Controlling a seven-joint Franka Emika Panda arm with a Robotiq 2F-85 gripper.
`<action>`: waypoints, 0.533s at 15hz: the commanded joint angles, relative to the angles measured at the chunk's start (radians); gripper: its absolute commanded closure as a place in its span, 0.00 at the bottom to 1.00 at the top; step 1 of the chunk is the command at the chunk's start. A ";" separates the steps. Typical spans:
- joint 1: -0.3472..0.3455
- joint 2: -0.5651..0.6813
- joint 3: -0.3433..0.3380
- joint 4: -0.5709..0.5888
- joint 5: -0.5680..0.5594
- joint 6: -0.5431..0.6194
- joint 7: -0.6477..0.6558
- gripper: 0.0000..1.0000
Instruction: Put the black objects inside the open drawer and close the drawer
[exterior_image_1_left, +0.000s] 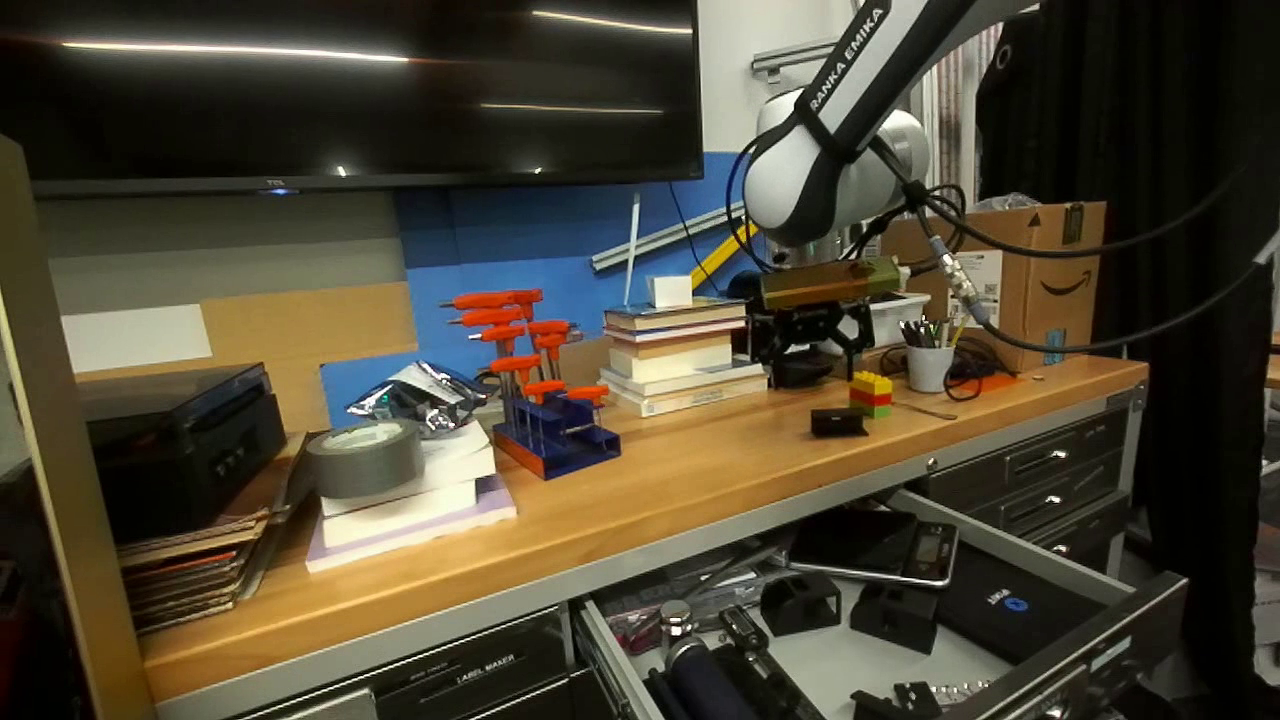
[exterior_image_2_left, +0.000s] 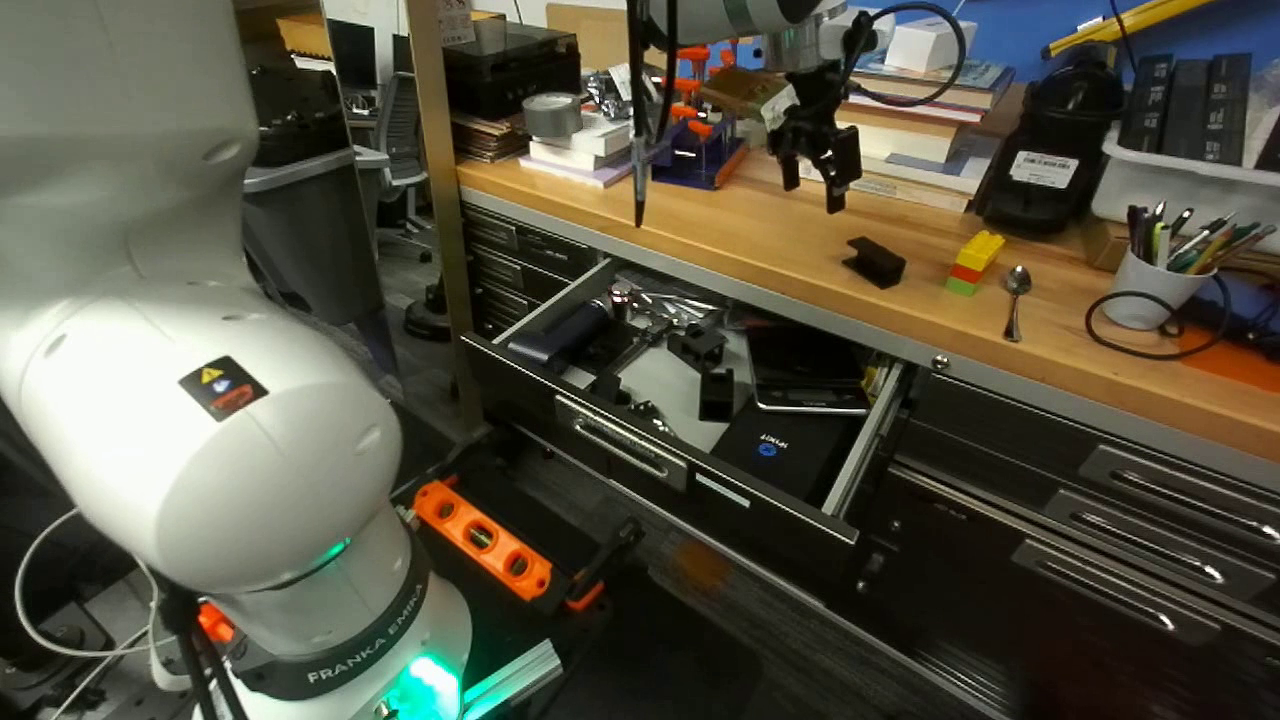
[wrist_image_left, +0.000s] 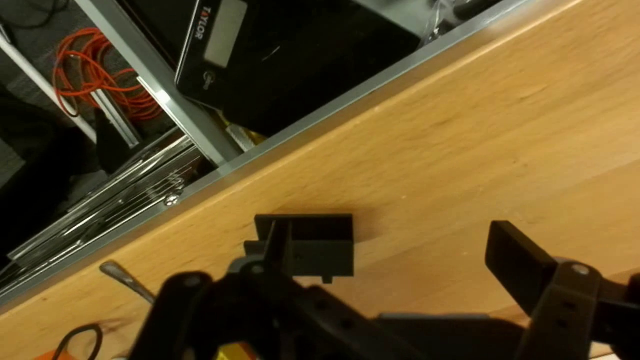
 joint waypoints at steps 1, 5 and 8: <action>-0.017 0.112 -0.028 0.105 -0.037 0.030 0.054 0.00; -0.028 0.227 -0.058 0.192 -0.003 0.038 0.052 0.00; -0.035 0.298 -0.075 0.257 0.013 0.033 0.047 0.00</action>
